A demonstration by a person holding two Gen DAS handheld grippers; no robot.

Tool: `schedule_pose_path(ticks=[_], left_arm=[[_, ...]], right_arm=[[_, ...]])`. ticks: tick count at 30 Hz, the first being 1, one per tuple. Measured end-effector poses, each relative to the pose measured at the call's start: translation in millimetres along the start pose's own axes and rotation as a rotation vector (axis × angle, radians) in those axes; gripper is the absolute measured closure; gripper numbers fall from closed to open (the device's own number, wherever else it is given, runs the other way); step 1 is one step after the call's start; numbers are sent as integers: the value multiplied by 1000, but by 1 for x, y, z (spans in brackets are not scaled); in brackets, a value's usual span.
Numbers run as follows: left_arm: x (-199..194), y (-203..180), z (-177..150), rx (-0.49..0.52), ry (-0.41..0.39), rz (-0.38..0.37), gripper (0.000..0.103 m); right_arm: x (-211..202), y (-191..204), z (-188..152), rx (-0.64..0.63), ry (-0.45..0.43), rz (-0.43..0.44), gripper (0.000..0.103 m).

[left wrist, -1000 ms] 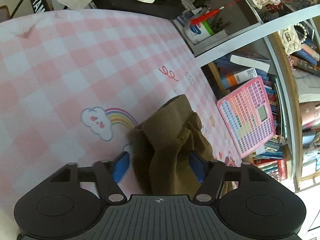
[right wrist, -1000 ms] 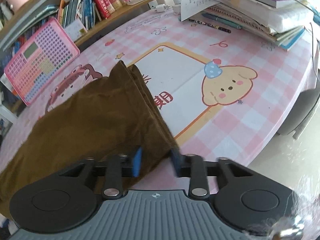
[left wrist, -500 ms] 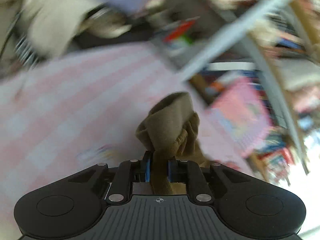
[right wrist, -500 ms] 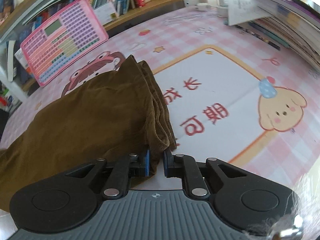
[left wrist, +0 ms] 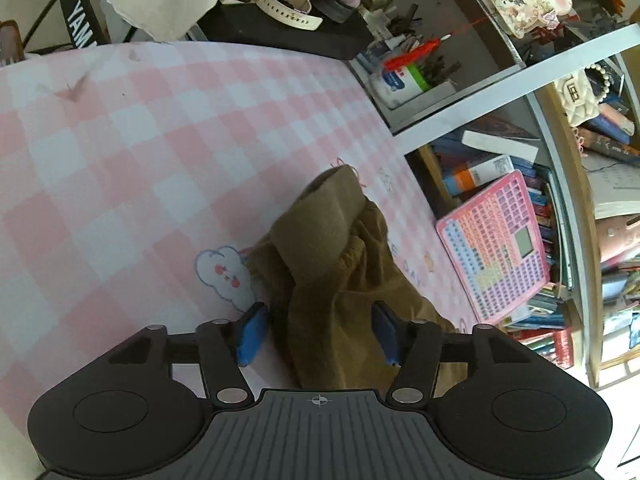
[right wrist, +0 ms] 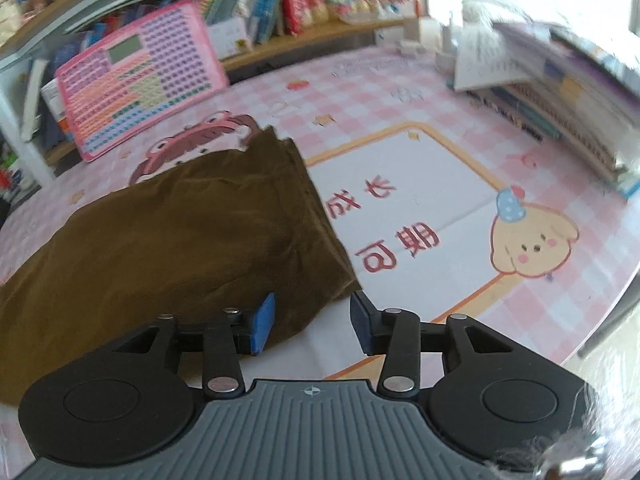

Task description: Fold clothes

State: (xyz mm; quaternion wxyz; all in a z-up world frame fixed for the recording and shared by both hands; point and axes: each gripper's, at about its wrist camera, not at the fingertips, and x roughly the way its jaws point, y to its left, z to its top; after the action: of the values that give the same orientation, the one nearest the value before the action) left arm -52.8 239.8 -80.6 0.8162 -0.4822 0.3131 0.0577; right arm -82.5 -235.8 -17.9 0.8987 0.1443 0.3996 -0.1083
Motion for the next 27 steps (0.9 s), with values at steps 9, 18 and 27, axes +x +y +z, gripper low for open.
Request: schedule_pose_path(ticks=[9,18,27], left_arm=[[6,4,2,-48,-5,-35,44],[4,10,-2,-60,-21,-71,42],[4,9,-5,-56,-35,-62,41]], right_arm=[[-6,83,-6,-316,-54,100,48],[28,184,-18,-580,-24,206,41],[58,246,-4,-670,-79,228,41]])
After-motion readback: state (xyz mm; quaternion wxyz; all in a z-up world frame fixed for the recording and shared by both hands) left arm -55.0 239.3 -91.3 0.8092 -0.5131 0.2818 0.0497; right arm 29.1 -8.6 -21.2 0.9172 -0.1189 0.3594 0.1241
